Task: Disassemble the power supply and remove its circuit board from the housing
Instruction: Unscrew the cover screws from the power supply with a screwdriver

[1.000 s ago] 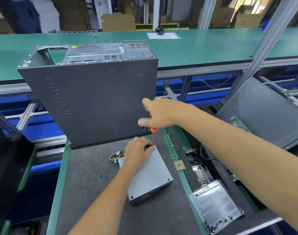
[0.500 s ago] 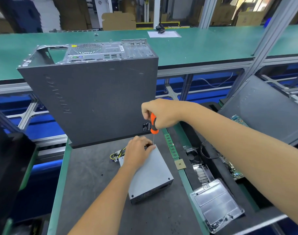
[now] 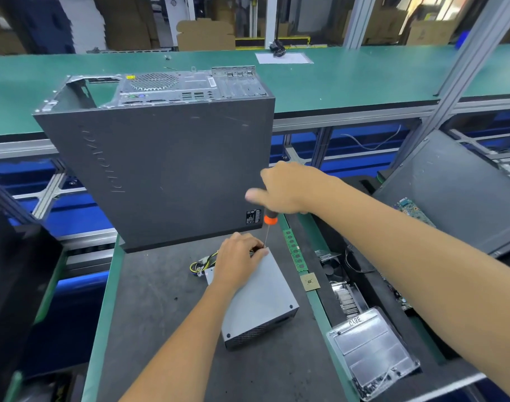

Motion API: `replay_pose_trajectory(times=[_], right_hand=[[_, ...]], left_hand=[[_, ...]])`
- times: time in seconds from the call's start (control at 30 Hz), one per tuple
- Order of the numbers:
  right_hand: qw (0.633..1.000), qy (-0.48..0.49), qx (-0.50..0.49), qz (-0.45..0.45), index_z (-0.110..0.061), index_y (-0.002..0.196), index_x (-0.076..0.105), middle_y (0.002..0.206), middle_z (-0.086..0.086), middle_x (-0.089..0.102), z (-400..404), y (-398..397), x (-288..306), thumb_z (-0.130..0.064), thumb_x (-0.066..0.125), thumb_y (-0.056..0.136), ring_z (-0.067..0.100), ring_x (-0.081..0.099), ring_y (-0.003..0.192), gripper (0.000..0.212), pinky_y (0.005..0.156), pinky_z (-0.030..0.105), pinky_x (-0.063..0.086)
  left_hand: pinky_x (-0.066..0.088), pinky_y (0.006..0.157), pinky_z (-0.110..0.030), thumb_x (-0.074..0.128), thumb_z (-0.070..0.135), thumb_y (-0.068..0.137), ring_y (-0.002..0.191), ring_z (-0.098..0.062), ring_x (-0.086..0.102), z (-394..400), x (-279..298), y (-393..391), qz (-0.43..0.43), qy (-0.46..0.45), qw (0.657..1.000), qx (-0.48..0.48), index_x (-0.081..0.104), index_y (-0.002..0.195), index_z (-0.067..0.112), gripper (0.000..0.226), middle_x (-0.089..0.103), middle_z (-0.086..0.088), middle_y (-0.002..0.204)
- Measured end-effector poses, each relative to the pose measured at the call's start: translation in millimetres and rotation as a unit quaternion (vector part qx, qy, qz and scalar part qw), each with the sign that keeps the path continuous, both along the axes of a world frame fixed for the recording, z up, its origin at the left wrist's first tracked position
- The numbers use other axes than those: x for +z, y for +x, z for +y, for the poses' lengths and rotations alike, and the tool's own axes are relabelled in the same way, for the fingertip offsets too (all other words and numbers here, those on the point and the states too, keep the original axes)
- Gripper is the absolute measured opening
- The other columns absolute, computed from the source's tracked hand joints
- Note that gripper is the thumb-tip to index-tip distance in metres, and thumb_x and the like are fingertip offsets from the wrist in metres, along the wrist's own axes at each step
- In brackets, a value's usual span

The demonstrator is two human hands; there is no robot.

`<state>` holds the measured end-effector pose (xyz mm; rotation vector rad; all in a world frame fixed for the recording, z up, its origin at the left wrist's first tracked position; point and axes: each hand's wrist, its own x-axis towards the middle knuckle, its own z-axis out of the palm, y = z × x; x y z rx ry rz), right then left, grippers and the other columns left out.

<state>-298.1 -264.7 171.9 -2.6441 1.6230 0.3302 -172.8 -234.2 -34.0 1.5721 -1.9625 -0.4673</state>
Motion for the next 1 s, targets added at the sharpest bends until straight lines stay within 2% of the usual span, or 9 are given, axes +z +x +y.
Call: replay_pose_trajectory(times=[0.1, 0.17, 0.33, 0.47, 0.6, 0.7, 0.77, 0.9, 1.0], right_hand=[[0.989, 0.098, 0.012, -0.112, -0.013, 0.089, 0.05, 0.083, 0.002, 0.056, -4.6, -2.2, -0.1, -0.011, 0.049, 0.091, 0.023, 0.054, 0.078, 0.003, 0.062, 0.035, 0.044], [0.973, 0.147, 0.026, -0.175, -0.018, 0.097, 0.052, 0.09, -0.004, 0.056, -1.7, -4.3, 4.1, -0.004, 0.057, 0.08, 0.017, 0.052, 0.077, 0.022, 0.062, 0.03, 0.044], [1.0, -0.006, 0.008, -0.025, -0.011, 0.092, 0.042, 0.074, 0.003, 0.041, -3.8, 0.8, -2.9, -0.026, 0.045, 0.098, 0.026, 0.05, 0.069, 0.016, 0.049, 0.029, 0.032], [0.978, 0.144, 0.005, -0.153, -0.018, 0.096, 0.05, 0.087, -0.002, 0.054, -5.5, -3.6, 1.9, -0.012, 0.064, 0.079, 0.019, 0.052, 0.075, 0.023, 0.062, 0.032, 0.043], [0.993, 0.05, -0.026, -0.103, -0.013, 0.083, 0.045, 0.064, 0.004, 0.055, -5.6, -3.6, -5.8, -0.04, 0.051, 0.092, 0.022, 0.06, 0.047, 0.029, 0.049, 0.027, 0.038], [0.982, 0.099, -0.011, -0.158, -0.015, 0.094, 0.046, 0.081, 0.001, 0.054, -7.0, -7.5, -6.4, -0.016, 0.055, 0.09, 0.017, 0.053, 0.062, 0.01, 0.051, 0.027, 0.035], [0.975, 0.132, -0.001, -0.181, -0.018, 0.098, 0.049, 0.086, -0.006, 0.052, -5.0, -10.6, -1.5, -0.005, 0.061, 0.08, 0.014, 0.05, 0.071, 0.025, 0.056, 0.026, 0.038], [0.982, 0.085, -0.04, -0.166, -0.015, 0.09, 0.047, 0.081, 0.002, 0.059, -4.1, -9.3, -4.9, -0.033, 0.054, 0.092, 0.015, 0.06, 0.048, 0.02, 0.051, 0.027, 0.039], [0.977, 0.085, -0.042, -0.189, -0.014, 0.09, 0.048, 0.089, 0.006, 0.058, -7.4, -11.4, -8.2, -0.017, 0.055, 0.091, 0.018, 0.058, 0.058, 0.008, 0.052, 0.029, 0.041]], left_hand=[[0.043, 0.075, -0.034, 0.065, 0.036, 0.085, 0.084, -0.014, 0.049, -0.5, 0.0, 1.2, -0.004, -0.002, 1.0, 0.001, 0.071, 0.081, 0.023, 0.014, 0.068, 0.014, 0.089], [0.043, 0.074, -0.034, 0.065, 0.035, 0.085, 0.084, -0.015, 0.05, -0.5, 0.0, 0.9, -0.005, -0.005, 1.0, 0.0, 0.071, 0.081, 0.023, 0.015, 0.069, 0.014, 0.089], [0.045, 0.075, -0.036, 0.065, 0.034, 0.086, 0.085, -0.016, 0.052, -0.1, 1.6, 0.0, -0.011, -0.015, 1.0, -0.006, 0.072, 0.082, 0.022, 0.014, 0.069, 0.012, 0.088], [0.043, 0.077, -0.035, 0.064, 0.036, 0.086, 0.086, -0.015, 0.051, -0.9, 1.3, 0.0, -0.02, -0.015, 1.0, -0.007, 0.071, 0.083, 0.022, 0.016, 0.069, 0.012, 0.09], [0.041, 0.078, -0.036, 0.062, 0.034, 0.088, 0.086, -0.017, 0.052, -0.4, 1.5, 0.3, -0.038, -0.023, 0.999, -0.013, 0.07, 0.084, 0.02, 0.016, 0.069, 0.01, 0.091], [0.04, 0.078, -0.038, 0.06, 0.032, 0.09, 0.086, -0.02, 0.052, 0.1, 1.9, -0.4, -0.062, -0.026, 0.998, -0.019, 0.069, 0.083, 0.017, 0.019, 0.068, 0.007, 0.09], [0.038, 0.079, -0.038, 0.057, 0.032, 0.092, 0.086, -0.022, 0.051, -0.1, 3.0, -3.0, -0.088, -0.029, 0.995, -0.022, 0.067, 0.082, 0.015, 0.022, 0.065, 0.004, 0.088], [0.037, 0.081, -0.037, 0.052, 0.031, 0.095, 0.089, -0.023, 0.05, 0.1, 3.7, -5.9, -0.129, -0.038, 0.991, -0.026, 0.067, 0.087, 0.013, 0.024, 0.063, 0.0, 0.091], [0.036, 0.08, -0.035, 0.049, 0.032, 0.096, 0.091, -0.024, 0.049, -0.3, 4.9, -7.0, -0.161, -0.044, 0.985, -0.032, 0.065, 0.09, 0.012, 0.026, 0.062, -0.001, 0.093]])
